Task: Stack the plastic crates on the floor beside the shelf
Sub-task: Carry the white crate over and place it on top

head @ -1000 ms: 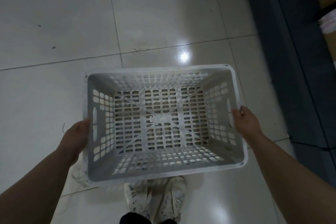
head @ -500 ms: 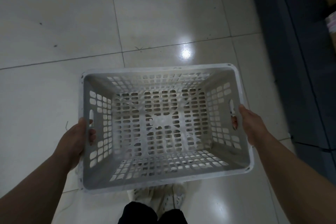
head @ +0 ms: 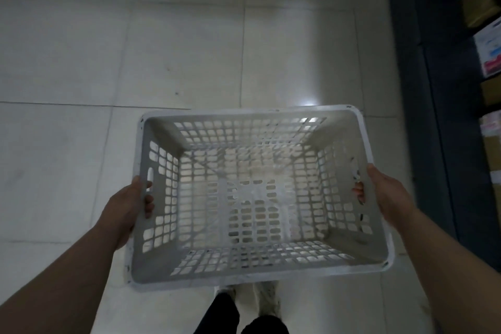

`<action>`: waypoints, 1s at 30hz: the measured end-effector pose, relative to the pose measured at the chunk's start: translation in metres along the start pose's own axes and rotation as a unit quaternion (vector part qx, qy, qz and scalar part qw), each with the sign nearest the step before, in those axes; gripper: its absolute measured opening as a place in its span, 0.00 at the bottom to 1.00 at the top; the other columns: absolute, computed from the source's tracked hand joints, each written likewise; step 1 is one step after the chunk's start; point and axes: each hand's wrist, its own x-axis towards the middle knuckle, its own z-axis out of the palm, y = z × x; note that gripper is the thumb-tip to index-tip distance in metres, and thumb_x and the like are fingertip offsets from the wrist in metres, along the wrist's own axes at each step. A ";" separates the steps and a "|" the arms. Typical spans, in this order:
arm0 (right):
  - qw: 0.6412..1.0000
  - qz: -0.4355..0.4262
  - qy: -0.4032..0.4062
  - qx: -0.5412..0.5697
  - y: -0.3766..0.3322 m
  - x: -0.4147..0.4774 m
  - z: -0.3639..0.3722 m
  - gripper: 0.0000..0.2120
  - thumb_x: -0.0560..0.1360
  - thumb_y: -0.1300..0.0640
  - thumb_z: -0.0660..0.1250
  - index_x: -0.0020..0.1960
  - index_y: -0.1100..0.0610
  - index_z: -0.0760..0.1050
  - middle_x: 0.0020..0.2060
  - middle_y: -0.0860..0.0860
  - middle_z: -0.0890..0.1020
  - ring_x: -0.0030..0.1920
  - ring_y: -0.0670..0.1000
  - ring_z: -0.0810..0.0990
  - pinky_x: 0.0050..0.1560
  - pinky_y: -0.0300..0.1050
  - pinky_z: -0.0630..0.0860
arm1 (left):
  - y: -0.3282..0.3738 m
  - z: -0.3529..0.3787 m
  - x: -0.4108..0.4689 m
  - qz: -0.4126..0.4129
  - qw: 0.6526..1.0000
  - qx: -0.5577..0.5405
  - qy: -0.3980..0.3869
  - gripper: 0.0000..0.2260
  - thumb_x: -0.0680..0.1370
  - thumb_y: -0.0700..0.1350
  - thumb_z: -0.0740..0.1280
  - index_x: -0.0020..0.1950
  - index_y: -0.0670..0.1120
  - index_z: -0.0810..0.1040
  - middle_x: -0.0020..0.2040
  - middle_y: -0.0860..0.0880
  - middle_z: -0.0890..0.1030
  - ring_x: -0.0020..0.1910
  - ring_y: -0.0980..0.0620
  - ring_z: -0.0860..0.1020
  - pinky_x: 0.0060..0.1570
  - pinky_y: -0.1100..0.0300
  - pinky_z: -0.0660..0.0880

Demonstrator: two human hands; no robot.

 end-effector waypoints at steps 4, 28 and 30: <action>0.998 -0.046 -0.030 -0.004 -0.061 -0.048 -0.002 0.16 0.79 0.49 0.61 0.45 0.61 0.77 0.23 0.53 0.77 0.22 0.48 0.74 0.22 0.38 0.67 | 0.032 -0.035 -0.071 0.026 0.998 -0.056 0.021 0.17 0.82 0.55 0.55 0.54 0.41 0.72 0.35 0.44 0.69 0.32 0.47 0.68 0.33 0.55 0.65; 0.881 -0.362 -0.201 -0.227 -0.251 -0.414 0.166 0.15 0.79 0.53 0.58 0.47 0.64 0.75 0.34 0.60 0.80 0.32 0.55 0.74 0.32 0.48 0.70 | 0.031 -0.307 -0.402 0.099 0.888 -0.285 0.348 0.16 0.79 0.50 0.59 0.52 0.37 0.75 0.35 0.42 0.77 0.28 0.48 0.72 0.26 0.62 0.72; 0.867 -0.382 -0.223 -0.231 -0.253 -0.446 0.195 0.13 0.80 0.55 0.59 0.48 0.65 0.74 0.35 0.62 0.80 0.33 0.56 0.74 0.32 0.48 0.70 | 0.021 -0.336 -0.420 0.104 0.875 -0.300 0.366 0.17 0.79 0.50 0.60 0.51 0.36 0.75 0.35 0.41 0.77 0.28 0.46 0.71 0.25 0.62 0.70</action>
